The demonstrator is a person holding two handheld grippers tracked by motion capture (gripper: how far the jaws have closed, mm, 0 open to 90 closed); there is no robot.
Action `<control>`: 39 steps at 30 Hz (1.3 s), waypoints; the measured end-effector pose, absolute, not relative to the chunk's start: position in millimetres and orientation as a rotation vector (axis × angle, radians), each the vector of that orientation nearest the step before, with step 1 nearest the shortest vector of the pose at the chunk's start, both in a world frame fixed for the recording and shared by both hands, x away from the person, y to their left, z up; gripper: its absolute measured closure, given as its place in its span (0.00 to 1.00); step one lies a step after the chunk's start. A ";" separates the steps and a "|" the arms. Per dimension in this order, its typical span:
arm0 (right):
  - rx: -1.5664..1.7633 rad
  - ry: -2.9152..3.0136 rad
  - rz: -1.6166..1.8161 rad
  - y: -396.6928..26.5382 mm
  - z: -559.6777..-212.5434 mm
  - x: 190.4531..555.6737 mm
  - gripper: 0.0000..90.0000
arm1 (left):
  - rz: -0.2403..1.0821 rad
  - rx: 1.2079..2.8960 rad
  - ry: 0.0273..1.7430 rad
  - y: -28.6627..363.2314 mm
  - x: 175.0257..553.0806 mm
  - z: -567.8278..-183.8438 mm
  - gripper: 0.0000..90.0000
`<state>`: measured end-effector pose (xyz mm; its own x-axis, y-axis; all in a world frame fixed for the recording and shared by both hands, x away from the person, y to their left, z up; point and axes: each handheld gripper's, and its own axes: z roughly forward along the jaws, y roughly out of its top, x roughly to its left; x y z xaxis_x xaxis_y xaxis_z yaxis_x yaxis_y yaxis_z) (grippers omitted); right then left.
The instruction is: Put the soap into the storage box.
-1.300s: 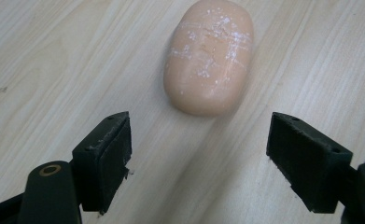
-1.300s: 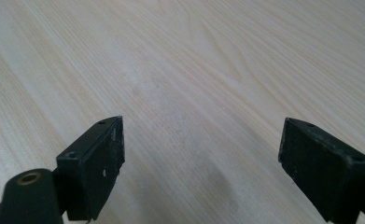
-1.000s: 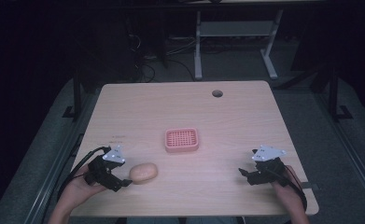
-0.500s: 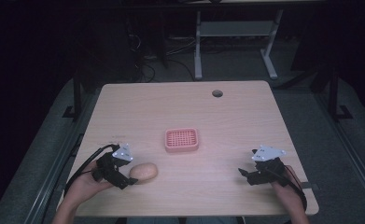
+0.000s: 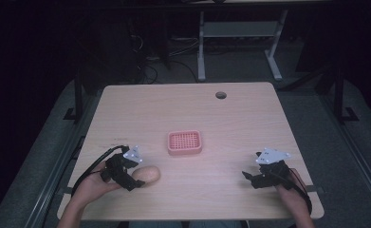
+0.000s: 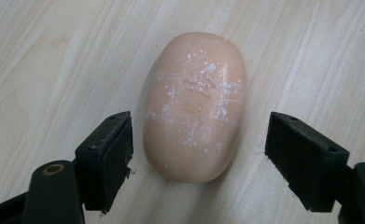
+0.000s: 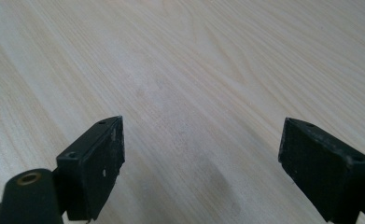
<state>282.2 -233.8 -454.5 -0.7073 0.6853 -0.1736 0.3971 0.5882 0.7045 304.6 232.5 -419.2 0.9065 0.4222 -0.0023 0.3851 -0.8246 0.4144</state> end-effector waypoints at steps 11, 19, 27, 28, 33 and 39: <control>0.865 2.393 0.909 -233.3 -454.7 282.2 0.15 | 0.093 2.695 0.574 221.2 311.5 -425.9 0.28; 0.864 2.391 0.912 -233.9 -454.7 282.5 0.15 | 0.083 2.737 0.560 214.4 315.0 -431.5 0.28; 0.863 2.391 0.911 -233.9 -454.3 282.3 0.15 | 0.078 2.763 0.557 211.3 317.7 -434.2 0.31; 0.863 2.391 0.911 -233.9 -454.3 282.3 0.15 | 0.079 2.764 0.558 211.0 318.0 -434.6 0.31; 0.864 2.392 0.911 -233.8 -454.3 282.4 0.15 | 0.077 2.779 0.550 209.0 319.3 -435.6 0.32; 0.863 2.391 0.911 -233.9 -454.3 282.3 0.15 | 0.060 2.797 0.536 205.5 322.4 -437.8 0.32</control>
